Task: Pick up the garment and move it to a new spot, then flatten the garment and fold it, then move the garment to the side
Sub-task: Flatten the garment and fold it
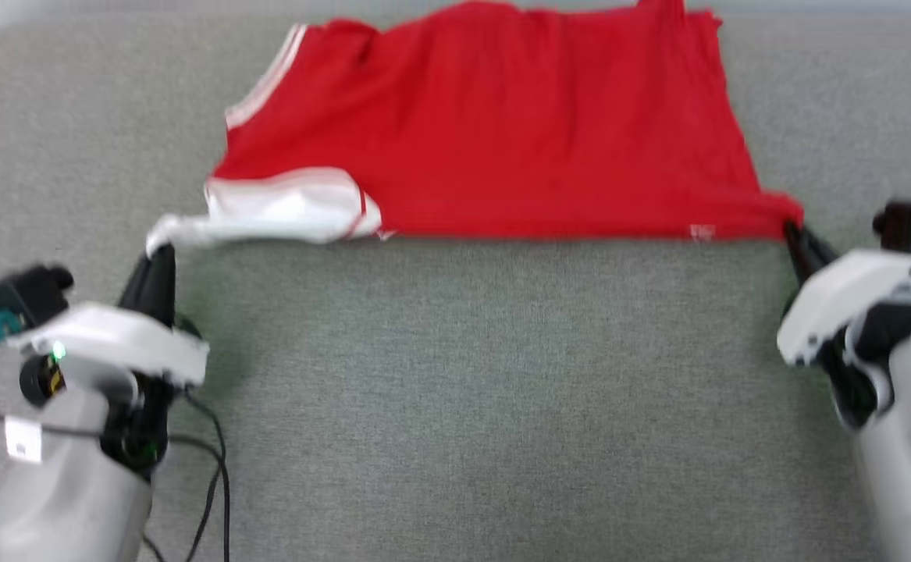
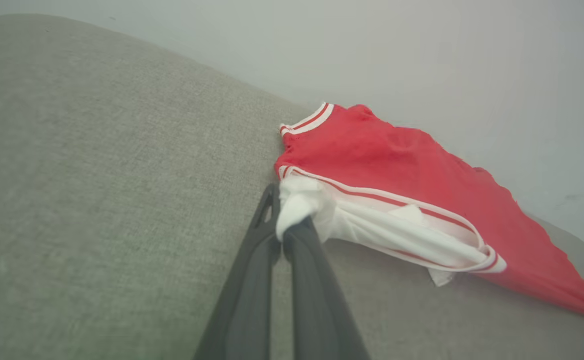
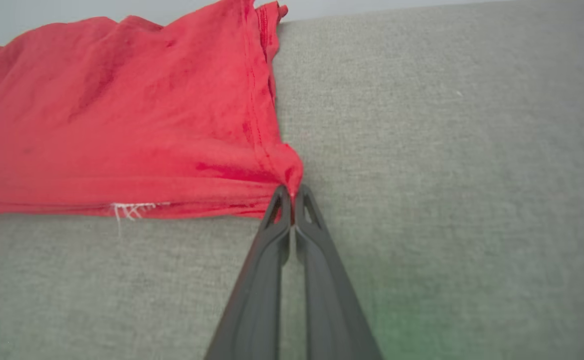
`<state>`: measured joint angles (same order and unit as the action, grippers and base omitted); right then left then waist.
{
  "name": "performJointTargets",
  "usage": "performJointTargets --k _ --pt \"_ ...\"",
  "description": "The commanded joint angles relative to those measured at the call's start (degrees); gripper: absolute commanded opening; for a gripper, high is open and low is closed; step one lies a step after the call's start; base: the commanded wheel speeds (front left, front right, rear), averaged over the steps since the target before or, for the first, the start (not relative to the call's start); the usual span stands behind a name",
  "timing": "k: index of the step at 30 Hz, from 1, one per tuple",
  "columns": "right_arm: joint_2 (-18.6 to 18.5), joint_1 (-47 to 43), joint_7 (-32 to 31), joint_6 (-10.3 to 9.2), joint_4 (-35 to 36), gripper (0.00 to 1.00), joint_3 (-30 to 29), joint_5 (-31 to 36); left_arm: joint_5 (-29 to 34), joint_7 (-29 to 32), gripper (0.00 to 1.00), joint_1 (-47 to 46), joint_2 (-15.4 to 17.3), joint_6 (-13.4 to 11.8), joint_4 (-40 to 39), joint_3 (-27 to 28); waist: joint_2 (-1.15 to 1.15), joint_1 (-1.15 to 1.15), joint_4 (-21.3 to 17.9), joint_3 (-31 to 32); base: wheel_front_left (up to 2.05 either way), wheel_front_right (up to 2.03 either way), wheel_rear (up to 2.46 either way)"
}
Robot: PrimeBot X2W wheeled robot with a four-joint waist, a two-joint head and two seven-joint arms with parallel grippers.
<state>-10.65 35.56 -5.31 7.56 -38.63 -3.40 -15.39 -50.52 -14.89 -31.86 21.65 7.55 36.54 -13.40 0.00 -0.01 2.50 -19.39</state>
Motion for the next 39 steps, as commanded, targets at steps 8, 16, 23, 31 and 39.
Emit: performJointTargets --k 8,16,23,31,39 --pt "1.2 -19.5 -3.9 -0.16 13.7 0.00 -4.4 -1.5 1.7 -0.4 0.00 15.3 0.1 -1.1 -5.4 4.1 0.00 0.01 -0.4 8.4 0.00 0.00 0.00" --pt "5.6 -35.3 -9.6 -0.16 27.4 0.00 -9.5 -1.0 2.2 0.0 0.00 30.8 -0.8 -5.0 -14.0 5.0 0.00 0.01 -0.5 13.3 0.00 0.00 0.00" --pt "7.3 -47.0 -15.0 -0.20 36.2 0.00 -13.2 -0.4 1.0 3.3 0.00 41.2 -0.7 -9.8 -23.9 5.1 0.00 0.01 0.7 16.1 0.00 0.00 0.00" --pt "7.6 -52.9 -20.0 -0.20 41.6 0.00 -13.5 -1.4 -0.1 7.4 0.00 48.0 0.7 -13.5 -33.3 5.5 0.00 0.01 1.2 17.1 0.00 0.00 0.00" --pt "7.7 -46.8 -19.7 -0.13 43.8 0.00 -10.1 0.5 1.1 10.0 0.00 41.1 1.8 -12.6 -36.8 3.6 0.00 0.01 0.9 14.9 0.00 0.00 0.00"
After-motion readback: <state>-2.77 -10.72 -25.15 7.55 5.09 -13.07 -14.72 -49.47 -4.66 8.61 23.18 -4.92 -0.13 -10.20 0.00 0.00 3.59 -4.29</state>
